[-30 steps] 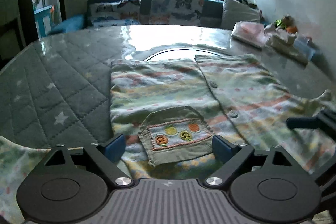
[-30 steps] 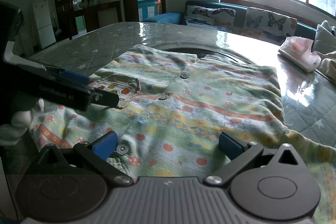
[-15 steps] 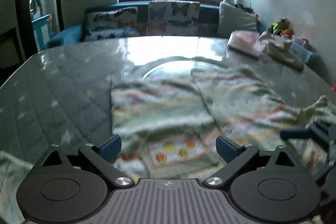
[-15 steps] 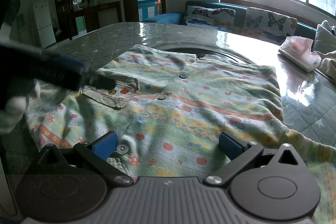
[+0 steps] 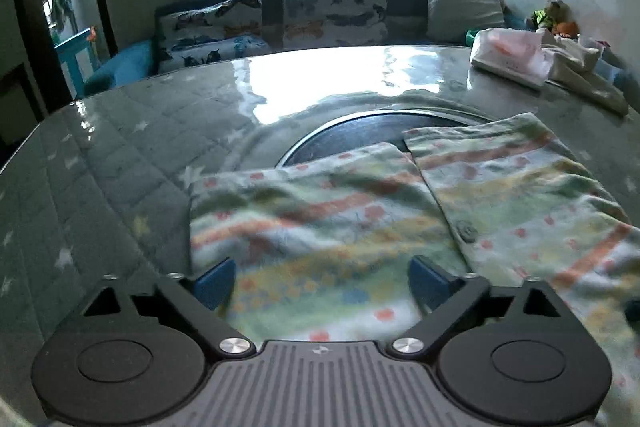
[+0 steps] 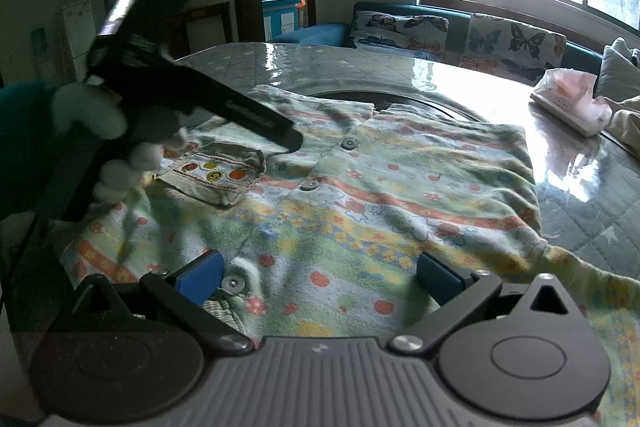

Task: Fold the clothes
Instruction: 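Lay the folded edge down with the left gripper and release it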

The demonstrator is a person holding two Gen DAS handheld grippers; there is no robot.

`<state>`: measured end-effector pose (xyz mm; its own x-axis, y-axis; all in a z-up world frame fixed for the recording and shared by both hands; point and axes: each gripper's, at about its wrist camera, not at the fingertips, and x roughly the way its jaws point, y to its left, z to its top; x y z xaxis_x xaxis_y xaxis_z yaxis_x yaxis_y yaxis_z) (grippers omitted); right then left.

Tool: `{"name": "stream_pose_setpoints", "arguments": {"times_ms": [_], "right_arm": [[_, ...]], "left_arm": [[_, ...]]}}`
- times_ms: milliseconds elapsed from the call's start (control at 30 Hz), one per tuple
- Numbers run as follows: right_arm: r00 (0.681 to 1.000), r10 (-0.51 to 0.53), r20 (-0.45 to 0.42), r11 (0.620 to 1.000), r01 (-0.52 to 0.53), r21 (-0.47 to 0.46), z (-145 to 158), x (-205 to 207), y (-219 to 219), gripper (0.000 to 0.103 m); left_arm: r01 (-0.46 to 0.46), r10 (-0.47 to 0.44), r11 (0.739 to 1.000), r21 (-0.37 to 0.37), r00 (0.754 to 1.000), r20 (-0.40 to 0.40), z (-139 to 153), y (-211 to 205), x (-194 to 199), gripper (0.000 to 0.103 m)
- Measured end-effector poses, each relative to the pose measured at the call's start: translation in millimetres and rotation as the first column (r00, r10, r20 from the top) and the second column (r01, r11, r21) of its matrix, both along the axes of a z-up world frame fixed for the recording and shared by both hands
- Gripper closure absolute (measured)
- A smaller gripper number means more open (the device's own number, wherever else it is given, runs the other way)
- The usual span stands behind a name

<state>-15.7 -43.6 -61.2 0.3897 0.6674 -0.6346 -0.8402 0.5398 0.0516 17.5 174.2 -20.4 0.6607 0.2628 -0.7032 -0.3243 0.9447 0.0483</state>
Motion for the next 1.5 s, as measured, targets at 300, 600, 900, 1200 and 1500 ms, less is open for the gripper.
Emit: {"name": "stream_pose_setpoints", "arguments": {"times_ms": [300,600,900,1200,1500], "right_arm": [[1.000,0.000,-0.001,1.000,0.000,0.001,0.2,-1.6,-0.6,0.000],[1.000,-0.003,-0.001,1.000,0.003,0.002,0.6,-3.7,-0.8,0.000],[1.000,-0.003,-0.002,1.000,0.003,0.003,1.3,-4.0,-1.4,0.000],[1.000,-0.003,-0.004,1.000,0.003,0.004,1.6,-3.1,-1.0,0.000],[1.000,-0.003,-0.002,1.000,0.003,0.001,1.2,-3.0,-0.5,0.000]], "left_arm": [[-0.086,0.086,0.996,0.005,0.996,0.008,-4.2,23.4,40.6,0.003],[-0.126,0.126,0.992,0.024,0.992,0.021,-6.2,29.4,62.6,0.000],[-0.124,0.124,0.992,0.014,0.992,0.014,5.3,19.7,60.1,0.005],[-0.060,0.059,0.998,0.013,0.998,0.027,-2.5,6.1,72.4,0.004],[-0.014,0.016,1.000,-0.024,0.998,0.064,28.0,0.9,31.2,0.003]]}}
